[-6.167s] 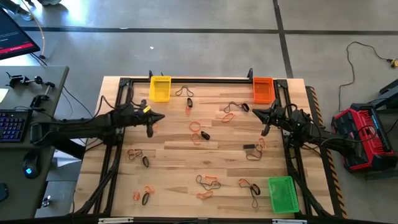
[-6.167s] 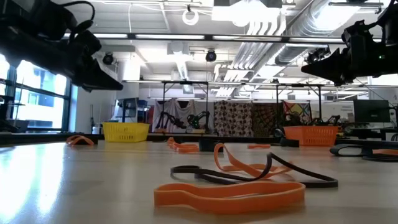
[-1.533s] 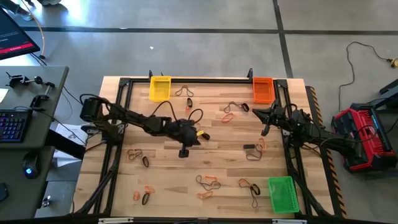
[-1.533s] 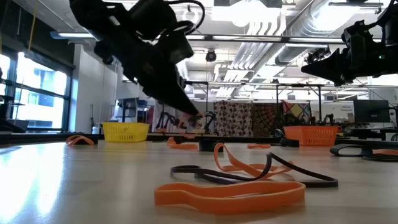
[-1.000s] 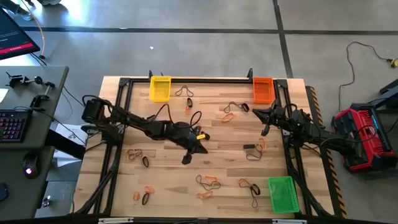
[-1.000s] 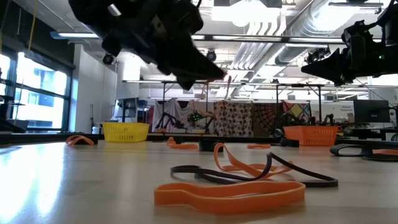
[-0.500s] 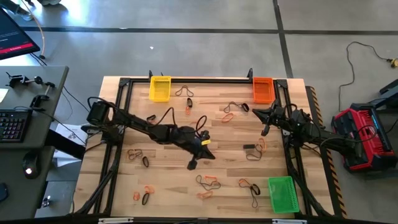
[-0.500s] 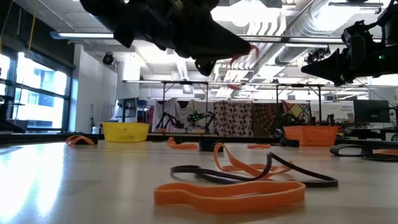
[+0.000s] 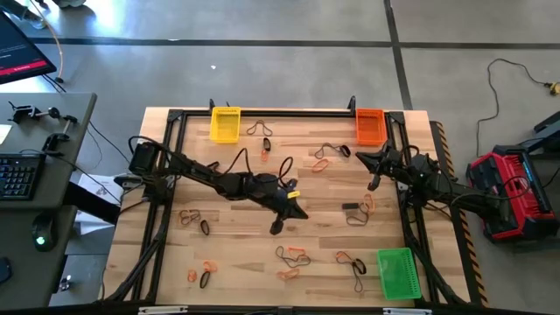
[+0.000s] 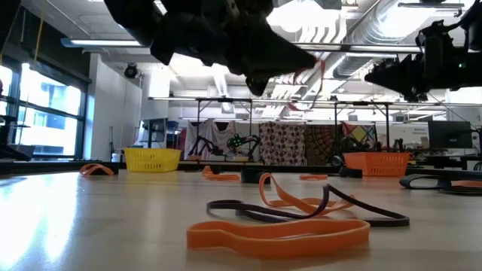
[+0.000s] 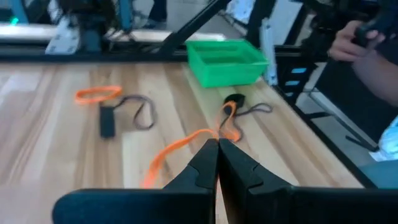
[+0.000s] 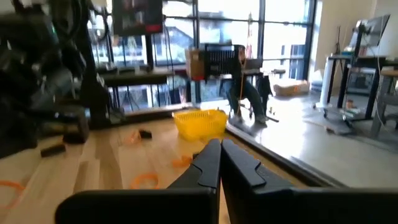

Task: Sort rubber bands into baskets
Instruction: Put the orange rubber band into the green bin

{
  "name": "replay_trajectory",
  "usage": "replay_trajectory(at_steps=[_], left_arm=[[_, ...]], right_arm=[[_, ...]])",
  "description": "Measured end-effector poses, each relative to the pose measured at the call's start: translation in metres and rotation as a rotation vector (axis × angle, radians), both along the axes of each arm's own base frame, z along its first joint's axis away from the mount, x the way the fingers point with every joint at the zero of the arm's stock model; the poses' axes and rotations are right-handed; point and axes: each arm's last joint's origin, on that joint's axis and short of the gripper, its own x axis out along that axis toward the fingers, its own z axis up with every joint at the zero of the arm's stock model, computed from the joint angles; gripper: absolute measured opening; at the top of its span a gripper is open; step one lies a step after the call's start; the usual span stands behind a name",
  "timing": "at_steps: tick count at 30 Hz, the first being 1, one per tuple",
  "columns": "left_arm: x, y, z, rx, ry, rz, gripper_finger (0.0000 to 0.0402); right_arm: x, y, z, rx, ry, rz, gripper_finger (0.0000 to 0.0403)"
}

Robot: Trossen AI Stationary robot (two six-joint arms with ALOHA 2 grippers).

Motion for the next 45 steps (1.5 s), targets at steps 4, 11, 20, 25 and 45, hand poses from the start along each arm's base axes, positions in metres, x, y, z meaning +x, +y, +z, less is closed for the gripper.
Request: replay_trajectory(at_steps=[4, 11, 20, 25, 45], left_arm=[[0.001, 0.004, 0.001, -0.004, -0.012, -0.004, 0.0000], [0.002, 0.017, 0.002, -0.003, -0.023, 0.028, 0.0000], [0.003, 0.039, 0.002, 0.004, -0.026, 0.085, 0.0000], [0.004, 0.049, 0.002, 0.005, -0.025, 0.110, 0.0000], [0.005, 0.057, 0.006, -0.026, -0.059, 0.139, 0.0000]], right_arm=[[0.001, 0.003, 0.004, 0.019, -0.047, 0.090, 0.0000], [0.010, 0.012, 0.000, 0.046, -0.003, 0.194, 0.0000], [0.027, 0.026, -0.006, 0.064, 0.078, 0.251, 0.0007], [0.038, 0.033, -0.002, 0.070, 0.155, 0.263, 0.0042], [0.107, 0.067, 0.023, -0.066, 0.387, 0.319, 0.0117]])
